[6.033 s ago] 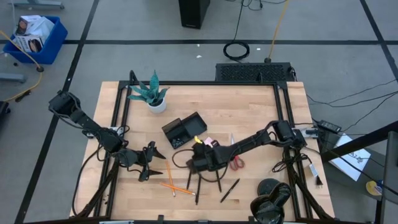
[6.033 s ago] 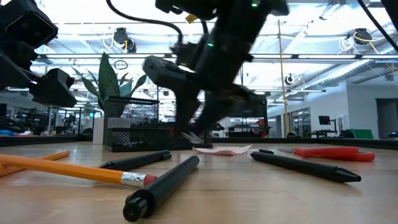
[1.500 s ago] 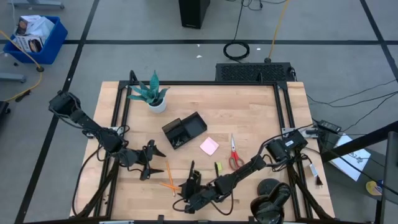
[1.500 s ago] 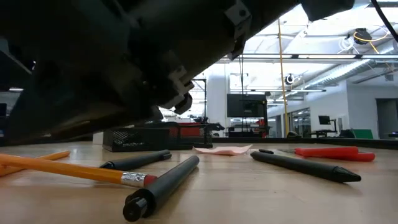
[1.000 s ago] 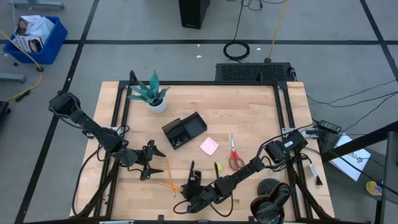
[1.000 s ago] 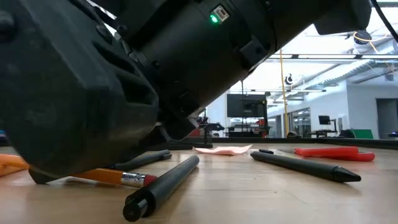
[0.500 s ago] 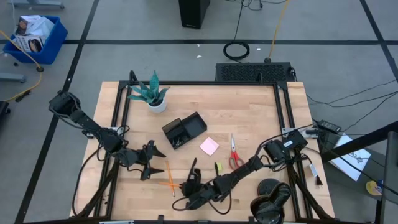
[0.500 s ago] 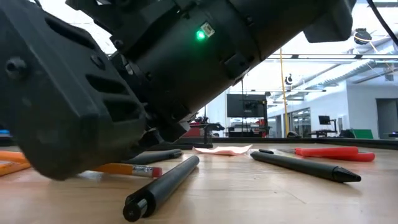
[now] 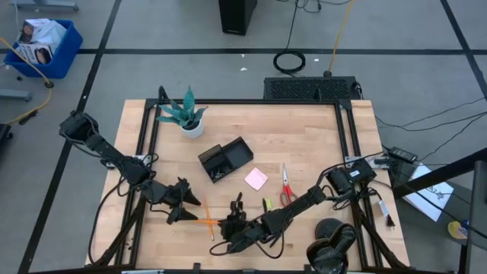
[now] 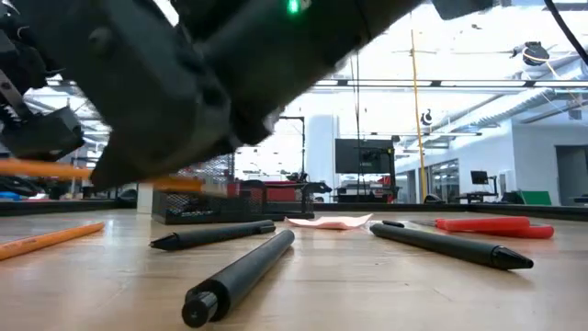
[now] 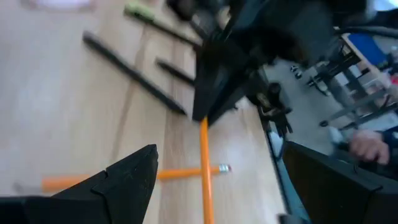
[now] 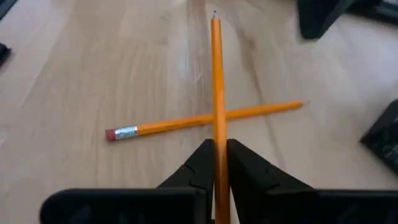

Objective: Pick and place office supplies into organizer
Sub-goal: Put the orange pencil into the black desk organizer

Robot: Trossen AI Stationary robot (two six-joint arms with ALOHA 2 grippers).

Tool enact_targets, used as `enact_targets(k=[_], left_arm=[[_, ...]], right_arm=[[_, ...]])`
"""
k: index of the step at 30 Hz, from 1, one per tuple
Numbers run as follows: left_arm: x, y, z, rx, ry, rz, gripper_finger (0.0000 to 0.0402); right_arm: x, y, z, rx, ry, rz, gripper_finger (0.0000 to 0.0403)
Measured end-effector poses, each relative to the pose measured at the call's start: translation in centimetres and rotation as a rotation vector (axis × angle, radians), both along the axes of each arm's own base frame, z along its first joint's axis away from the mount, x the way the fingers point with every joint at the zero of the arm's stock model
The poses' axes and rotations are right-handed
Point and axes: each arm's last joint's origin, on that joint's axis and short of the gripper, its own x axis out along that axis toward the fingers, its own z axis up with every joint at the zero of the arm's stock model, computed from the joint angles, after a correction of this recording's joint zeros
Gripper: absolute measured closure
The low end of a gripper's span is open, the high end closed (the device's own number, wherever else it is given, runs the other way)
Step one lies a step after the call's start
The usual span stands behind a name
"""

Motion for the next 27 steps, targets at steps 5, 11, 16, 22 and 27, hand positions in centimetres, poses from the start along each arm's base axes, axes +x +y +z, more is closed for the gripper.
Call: enact_targets(k=[5,11,16,22,27], left_arm=[[0.1,0.0,0.1,-0.144,0.058,0.030,0.0053],[0.1,0.1,0.1,-0.226,0.101,0.070,0.0053],[-0.1,0.2,-0.4,-0.263,0.184,0.108,0.0053],[-0.4,0.4,-1.2,-0.271,0.288,0.156,0.0053],[-0.7,0.0,-1.1,-0.293,0.296,0.140,0.0053]], right_arm=[[0.1,-0.8,1.7,-0.081,0.009,0.046,0.0383],[0.3,-1.9,1.9,-0.160,0.057,0.075,0.0375],[0.4,-2.0,1.9,-0.223,0.072,0.116,0.0375],[0.5,-2.0,2.1,-0.258,0.062,0.143,0.0382],[0.6,-2.0,2.2,-0.256,0.048,0.143,0.0373]])
